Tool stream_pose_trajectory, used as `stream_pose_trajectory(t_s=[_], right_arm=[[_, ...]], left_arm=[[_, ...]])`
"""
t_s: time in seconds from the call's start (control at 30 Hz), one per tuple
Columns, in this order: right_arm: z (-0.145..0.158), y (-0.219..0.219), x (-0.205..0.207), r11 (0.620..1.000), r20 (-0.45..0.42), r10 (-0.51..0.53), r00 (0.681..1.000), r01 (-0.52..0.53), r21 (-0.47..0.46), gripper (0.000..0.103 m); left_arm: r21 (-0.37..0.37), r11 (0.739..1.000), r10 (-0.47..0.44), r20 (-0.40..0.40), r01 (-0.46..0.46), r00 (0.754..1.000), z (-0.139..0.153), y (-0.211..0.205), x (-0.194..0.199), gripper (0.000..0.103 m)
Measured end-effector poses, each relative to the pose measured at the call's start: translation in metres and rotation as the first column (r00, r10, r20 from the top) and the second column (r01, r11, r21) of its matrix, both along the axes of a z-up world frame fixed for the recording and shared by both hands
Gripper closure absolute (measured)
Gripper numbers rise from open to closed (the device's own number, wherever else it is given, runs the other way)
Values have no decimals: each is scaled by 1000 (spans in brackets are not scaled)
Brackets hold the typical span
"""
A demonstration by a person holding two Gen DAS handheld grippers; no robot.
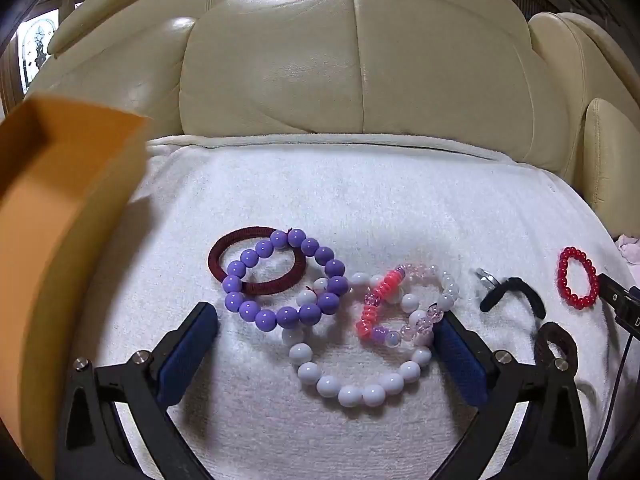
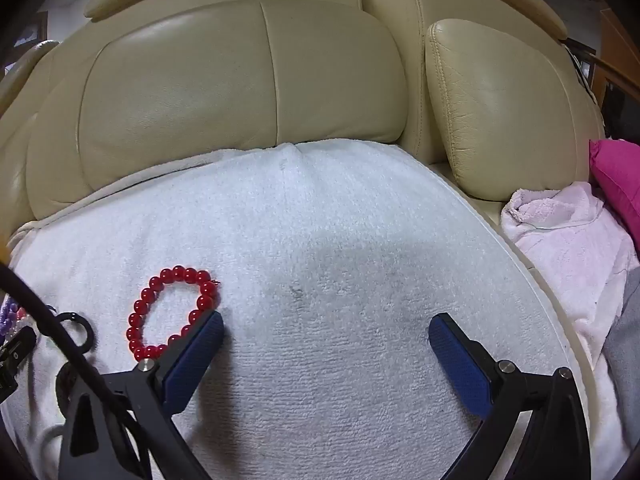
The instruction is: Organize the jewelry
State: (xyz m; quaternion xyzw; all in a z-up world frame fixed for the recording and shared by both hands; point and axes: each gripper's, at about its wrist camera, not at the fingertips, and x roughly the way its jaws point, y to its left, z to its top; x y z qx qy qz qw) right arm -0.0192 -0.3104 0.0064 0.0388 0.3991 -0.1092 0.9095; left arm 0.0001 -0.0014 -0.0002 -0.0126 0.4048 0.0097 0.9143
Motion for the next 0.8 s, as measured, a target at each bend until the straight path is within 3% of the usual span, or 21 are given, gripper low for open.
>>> stream_pose_trajectory(t_s=[0.8], right_arm=[[0,0,-1,1000,2,-6,1000,6,1,0]], left_arm=[[-7,1000,0,1,0,1000,0,0,0,0]])
